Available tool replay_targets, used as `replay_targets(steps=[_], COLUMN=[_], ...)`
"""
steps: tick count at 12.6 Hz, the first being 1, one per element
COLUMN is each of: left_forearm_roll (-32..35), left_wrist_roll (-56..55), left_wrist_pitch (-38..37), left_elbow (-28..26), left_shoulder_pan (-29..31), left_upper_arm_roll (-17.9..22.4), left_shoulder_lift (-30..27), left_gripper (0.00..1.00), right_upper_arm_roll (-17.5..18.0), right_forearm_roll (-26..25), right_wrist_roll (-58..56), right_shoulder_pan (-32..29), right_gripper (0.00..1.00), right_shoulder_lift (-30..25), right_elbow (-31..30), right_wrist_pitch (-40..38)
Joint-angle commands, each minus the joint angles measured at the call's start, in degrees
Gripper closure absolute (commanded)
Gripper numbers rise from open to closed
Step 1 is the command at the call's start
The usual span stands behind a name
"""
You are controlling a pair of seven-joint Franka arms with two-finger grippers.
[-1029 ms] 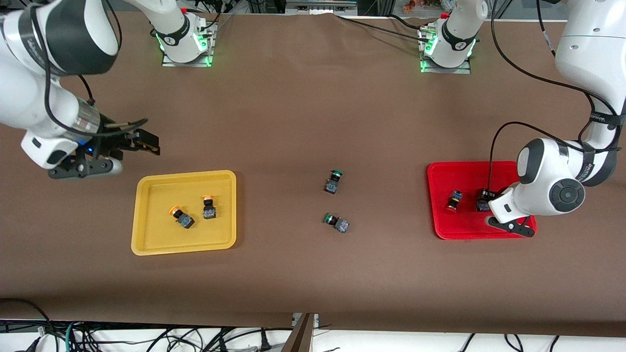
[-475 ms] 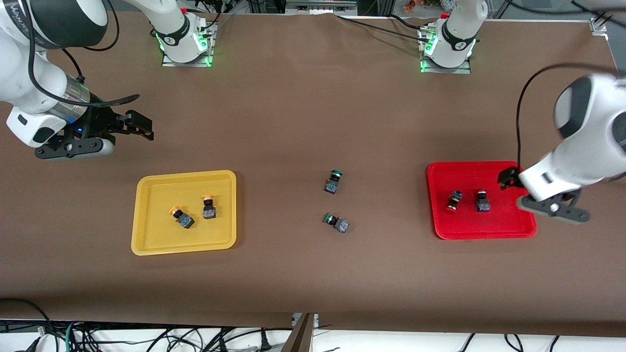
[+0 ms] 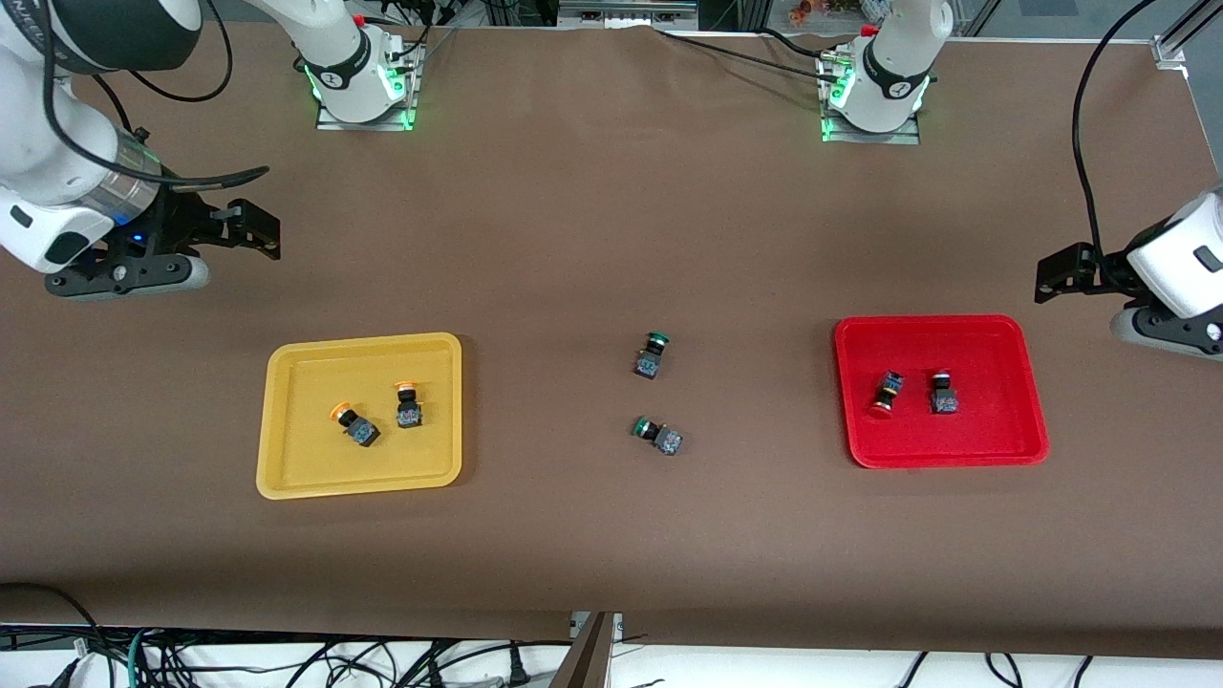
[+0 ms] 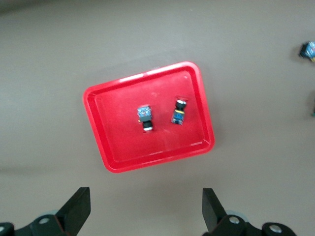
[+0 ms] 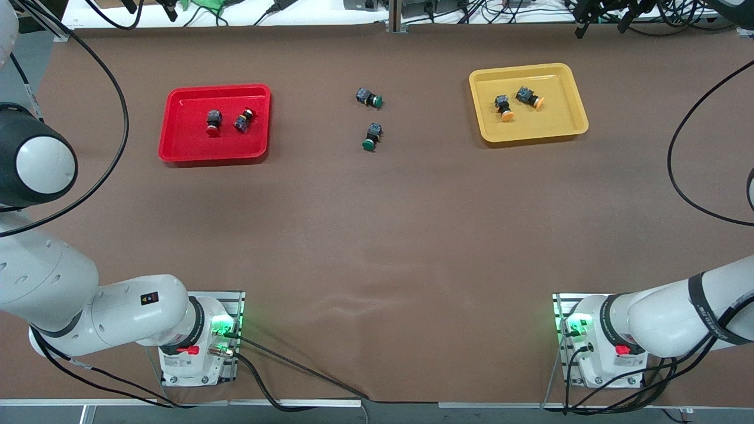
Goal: Place red and yellow buttons in trays
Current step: 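Open both grippers and lift them away from the trays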
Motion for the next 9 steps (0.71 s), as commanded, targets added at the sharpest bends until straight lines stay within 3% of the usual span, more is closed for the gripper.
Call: replay_targets(steps=[1, 2, 3, 9], left_forearm_roll=[-1.56, -2.52, -4.27, -4.64], left_wrist_roll=[-4.09, -3.84, -3.66, -4.28], left_wrist_pitch=[9.16, 11.64, 11.83, 11.66], left_elbow=[-17.15, -21.49, -21.8, -19.52], left_shoulder_pan=[-14.42, -16.92, -16.77, -16.68], left_upper_arm_roll=[14.7, 16.77, 16.79, 17.23], left_shoulder_lift=[-13.8, -16.99, -17.02, -14.48], left_gripper=[0.0, 0.0, 0.0, 0.0], right_upper_arm_roll=[2.35, 2.26, 2.26, 1.91], right_forearm_roll=[-1.34, -1.25, -1.08, -1.08], right_wrist_roll=[0.17, -0.27, -0.1, -0.18], right_shoulder_pan=[-1.78, -1.87, -1.87, -2.22], right_gripper=[0.0, 0.0, 0.0, 0.0], right_shoulder_lift=[-0.56, -0.48, -0.39, -0.04], right_elbow=[0.85, 0.86, 0.86, 0.86], right_wrist_pitch=[-1.67, -1.59, -1.58, -1.32])
